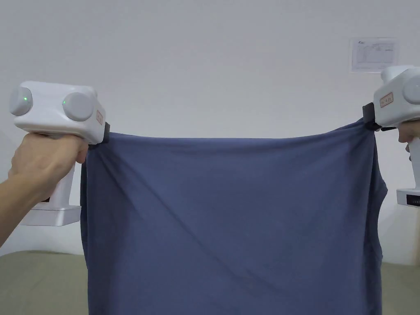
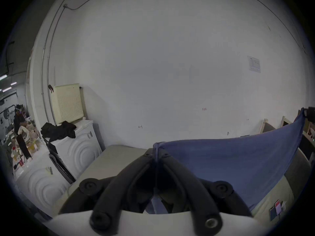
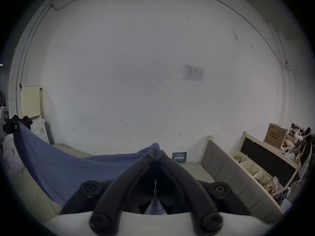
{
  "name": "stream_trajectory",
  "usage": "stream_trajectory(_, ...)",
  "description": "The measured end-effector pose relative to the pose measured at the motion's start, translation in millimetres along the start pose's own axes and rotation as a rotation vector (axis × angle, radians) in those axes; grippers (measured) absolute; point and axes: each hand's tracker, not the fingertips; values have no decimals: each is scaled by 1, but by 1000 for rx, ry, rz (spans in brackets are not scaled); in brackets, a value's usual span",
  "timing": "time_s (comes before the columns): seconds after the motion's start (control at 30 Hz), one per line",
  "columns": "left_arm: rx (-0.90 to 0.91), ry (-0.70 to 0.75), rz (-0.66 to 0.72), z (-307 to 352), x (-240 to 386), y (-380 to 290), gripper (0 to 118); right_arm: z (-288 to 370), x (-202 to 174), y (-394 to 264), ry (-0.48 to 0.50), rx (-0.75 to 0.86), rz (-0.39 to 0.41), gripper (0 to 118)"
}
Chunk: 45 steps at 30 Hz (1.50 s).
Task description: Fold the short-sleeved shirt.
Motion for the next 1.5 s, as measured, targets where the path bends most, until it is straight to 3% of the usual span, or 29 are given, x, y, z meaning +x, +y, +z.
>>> stream_trajectory(0.27,-49,12,-2,-60,16,-51,1,-44,-10,-47,-2,-61,23,2)
stream_trajectory(0.5,-197,-42,-35,-95,22,-151,1,-55,-18,-165,32,-228,53,2)
stream_trajectory(0.57,-251,-60,-24,-97,21,-183,1,-48,-17,-199,59,-273,26,2)
stream_trajectory(0.7,-297,-103,-32,-82,10,-246,1,-6,-10,-273,84,-336,-46,2)
stream_trajectory(0.8,-353,-130,-32,-53,-4,-293,1,35,-6,-322,105,-399,-36,2)
stream_trajectory(0.9,-415,-149,-50,-15,-19,-337,1,86,-2,-364,135,-435,-86,2)
stream_trajectory(1.13,-466,-212,-17,86,-64,-421,1,215,13,-444,154,-497,-112,2)
stream_trajectory(1.23,-496,-227,-11,125,-77,-456,1,261,18,-471,157,-521,-94,2)
stream_trajectory(1.37,-523,-227,-6,167,-91,-490,1,309,25,-492,166,-550,-151,2)
stream_trajectory(1.5,-555,-224,32,185,-102,-512,1,325,25,-504,176,-557,-144,2)
